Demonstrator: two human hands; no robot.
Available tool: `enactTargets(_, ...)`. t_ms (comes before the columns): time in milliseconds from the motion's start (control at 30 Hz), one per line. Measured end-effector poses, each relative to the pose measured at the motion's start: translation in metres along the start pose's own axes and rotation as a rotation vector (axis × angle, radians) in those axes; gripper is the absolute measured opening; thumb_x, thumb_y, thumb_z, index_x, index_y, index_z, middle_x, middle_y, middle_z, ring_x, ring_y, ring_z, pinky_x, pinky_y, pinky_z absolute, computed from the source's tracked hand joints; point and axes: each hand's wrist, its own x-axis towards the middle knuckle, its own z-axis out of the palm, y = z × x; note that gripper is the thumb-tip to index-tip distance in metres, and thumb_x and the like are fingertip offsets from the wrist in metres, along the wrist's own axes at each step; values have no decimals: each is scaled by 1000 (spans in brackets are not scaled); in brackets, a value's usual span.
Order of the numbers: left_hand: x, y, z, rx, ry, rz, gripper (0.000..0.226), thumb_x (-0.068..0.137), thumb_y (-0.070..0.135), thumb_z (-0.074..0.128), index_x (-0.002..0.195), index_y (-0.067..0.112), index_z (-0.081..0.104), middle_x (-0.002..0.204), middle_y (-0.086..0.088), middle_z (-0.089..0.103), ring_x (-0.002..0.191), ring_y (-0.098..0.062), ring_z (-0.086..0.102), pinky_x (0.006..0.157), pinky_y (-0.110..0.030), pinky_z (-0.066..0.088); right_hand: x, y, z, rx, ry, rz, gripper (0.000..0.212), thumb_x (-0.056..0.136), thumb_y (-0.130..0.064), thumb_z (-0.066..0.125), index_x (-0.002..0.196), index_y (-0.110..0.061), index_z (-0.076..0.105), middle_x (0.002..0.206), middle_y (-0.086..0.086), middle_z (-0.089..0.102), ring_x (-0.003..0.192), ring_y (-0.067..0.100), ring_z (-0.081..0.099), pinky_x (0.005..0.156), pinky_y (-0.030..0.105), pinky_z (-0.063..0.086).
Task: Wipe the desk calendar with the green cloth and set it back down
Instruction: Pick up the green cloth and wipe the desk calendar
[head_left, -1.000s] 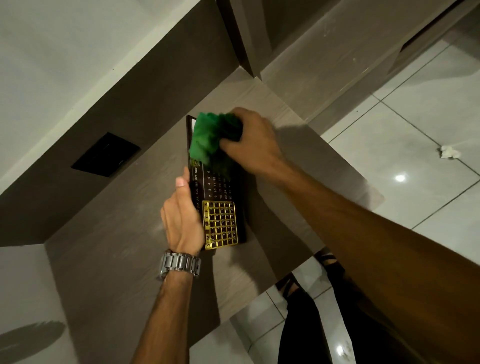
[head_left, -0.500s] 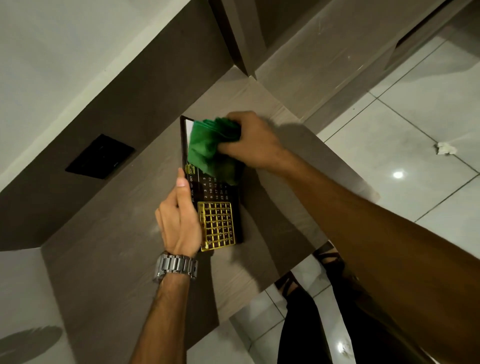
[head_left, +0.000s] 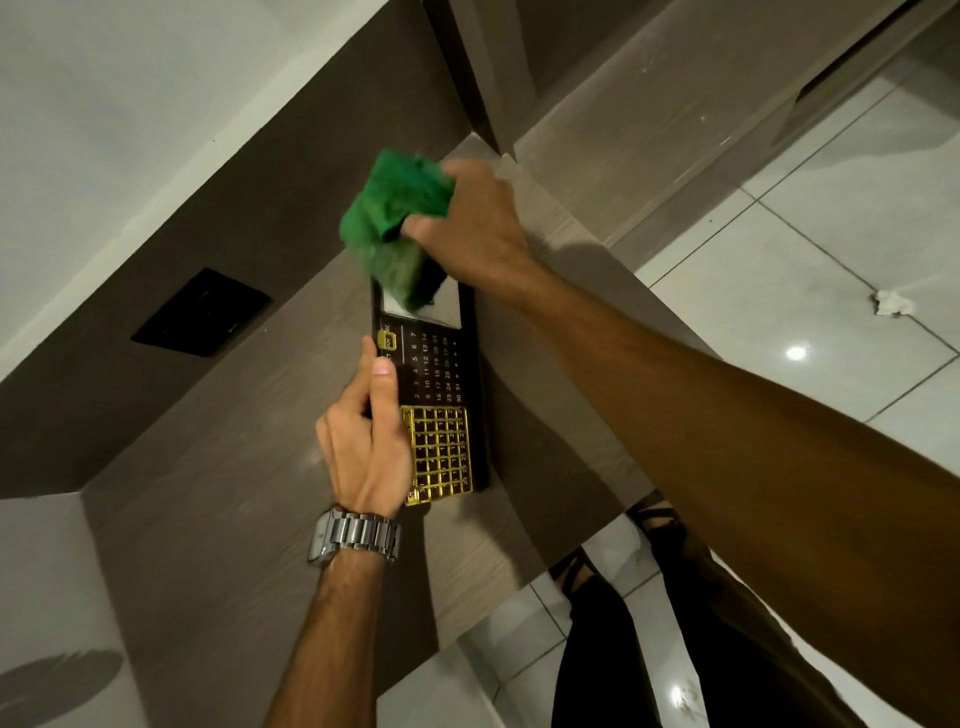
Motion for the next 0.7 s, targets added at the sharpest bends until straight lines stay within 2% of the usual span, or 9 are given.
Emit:
enactTargets(67, 0, -1, 1, -6, 10, 9, 90, 89, 63, 26, 107, -22, 50, 47, 10, 46, 42, 0, 47, 43, -8, 31, 1, -4, -2, -41, 16, -35, 38, 78, -21, 78, 112, -13, 61, 98, -4, 65, 88, 8, 65, 63, 15, 53)
enactTargets(133, 0, -2, 0, -10, 26, -5, 91, 88, 65, 26, 109, -20, 51, 60, -4, 62, 50, -4, 55, 44, -8, 30, -3, -2, -2, -83, -289, 10, 43, 76, -20, 81, 111, -14, 57, 93, -6, 61, 84, 7, 63, 52, 11, 51)
enactTargets(200, 0, -7, 0, 4, 46, -11, 90, 86, 66, 26, 110, -17, 53, 90, -28, 68, 65, -17, 62, 48, -11, 34, -9, 6, -1, -128, -474, 90, 51, 72, -23, 84, 112, -12, 54, 100, 1, 62, 87, 15, 66, 53, 22, 58)
enactTargets(333, 3, -11, -3, 14, 15, -30, 91, 85, 66, 26, 114, -16, 52, 109, -36, 62, 82, -38, 64, 56, -27, 45, -15, 22, 1, -90, -230, 63, 63, 73, -26, 82, 126, -6, 54, 117, 5, 61, 102, 18, 63, 71, 24, 54)
enactTargets(400, 3, -10, -2, 28, 18, -31, 90, 85, 65, 27, 115, -15, 53, 110, -35, 62, 90, -42, 63, 61, -35, 47, -19, 30, -2, -19, -288, 89, 61, 75, -21, 80, 129, -5, 56, 122, 11, 64, 109, 23, 64, 84, 30, 56)
enactTargets(467, 1, -8, -2, 33, 27, -29, 81, 88, 61, 30, 126, -7, 53, 104, -27, 69, 81, -32, 66, 59, -29, 47, -28, 43, -10, 20, -440, 170, 52, 77, -13, 79, 125, -7, 58, 117, 13, 67, 104, 26, 68, 85, 40, 60)
enactTargets(567, -3, -4, 1, 56, 19, -5, 63, 91, 51, 39, 144, 16, 40, 99, -5, 71, 70, -2, 60, 52, -5, 41, -40, 64, -25, -76, -566, 268, 42, 79, -10, 78, 116, -10, 60, 109, 13, 69, 98, 30, 70, 82, 50, 61)
enactTargets(633, -4, -1, 5, 100, -1, 0, 65, 90, 50, 44, 146, 18, 35, 107, -4, 69, 73, -1, 60, 51, -4, 40, -41, 70, -31, -115, -568, 281, 40, 80, -11, 77, 116, -8, 61, 109, 15, 70, 97, 31, 71, 81, 52, 61)
enactTargets(700, -4, 1, 8, 146, -8, 12, 63, 93, 43, 51, 147, 18, 32, 116, -9, 69, 79, -12, 64, 57, -6, 41, -36, 73, -37, -110, -570, 308, 44, 79, -15, 79, 119, -11, 60, 108, 13, 70, 95, 29, 71, 81, 50, 62)
